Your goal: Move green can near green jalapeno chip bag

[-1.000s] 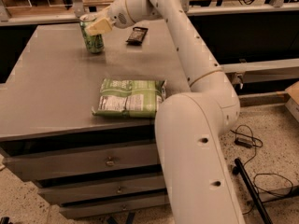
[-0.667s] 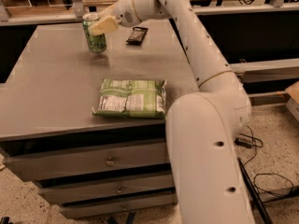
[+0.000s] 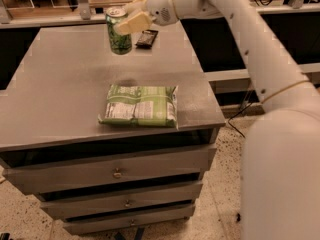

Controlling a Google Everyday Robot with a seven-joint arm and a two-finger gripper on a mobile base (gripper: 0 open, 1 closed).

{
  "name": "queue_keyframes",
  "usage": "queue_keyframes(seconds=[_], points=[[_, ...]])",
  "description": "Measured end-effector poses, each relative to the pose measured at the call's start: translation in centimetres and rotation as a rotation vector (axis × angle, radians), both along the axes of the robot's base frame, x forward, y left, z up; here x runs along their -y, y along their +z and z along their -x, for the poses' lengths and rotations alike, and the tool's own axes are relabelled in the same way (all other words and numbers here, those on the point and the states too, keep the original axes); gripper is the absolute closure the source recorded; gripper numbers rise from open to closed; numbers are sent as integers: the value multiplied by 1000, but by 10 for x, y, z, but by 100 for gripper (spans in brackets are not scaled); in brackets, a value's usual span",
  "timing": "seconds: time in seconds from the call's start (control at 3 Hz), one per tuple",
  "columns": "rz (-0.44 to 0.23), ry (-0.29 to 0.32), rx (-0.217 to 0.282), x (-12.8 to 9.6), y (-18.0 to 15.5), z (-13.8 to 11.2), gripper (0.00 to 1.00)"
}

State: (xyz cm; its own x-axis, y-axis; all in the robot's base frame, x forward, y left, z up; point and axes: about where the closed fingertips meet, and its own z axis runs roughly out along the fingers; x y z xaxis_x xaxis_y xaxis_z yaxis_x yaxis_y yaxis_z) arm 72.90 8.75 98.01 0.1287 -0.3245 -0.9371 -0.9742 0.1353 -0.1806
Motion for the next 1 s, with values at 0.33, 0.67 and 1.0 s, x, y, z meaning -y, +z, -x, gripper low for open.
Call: queue_keyframes(seconds=[0.33,0.67,1.0], points=[[25,-34,13,34,1,39,100],[78,-19,-54,41,-37,73,88],[110,-9,-132,45,-73,95,64]])
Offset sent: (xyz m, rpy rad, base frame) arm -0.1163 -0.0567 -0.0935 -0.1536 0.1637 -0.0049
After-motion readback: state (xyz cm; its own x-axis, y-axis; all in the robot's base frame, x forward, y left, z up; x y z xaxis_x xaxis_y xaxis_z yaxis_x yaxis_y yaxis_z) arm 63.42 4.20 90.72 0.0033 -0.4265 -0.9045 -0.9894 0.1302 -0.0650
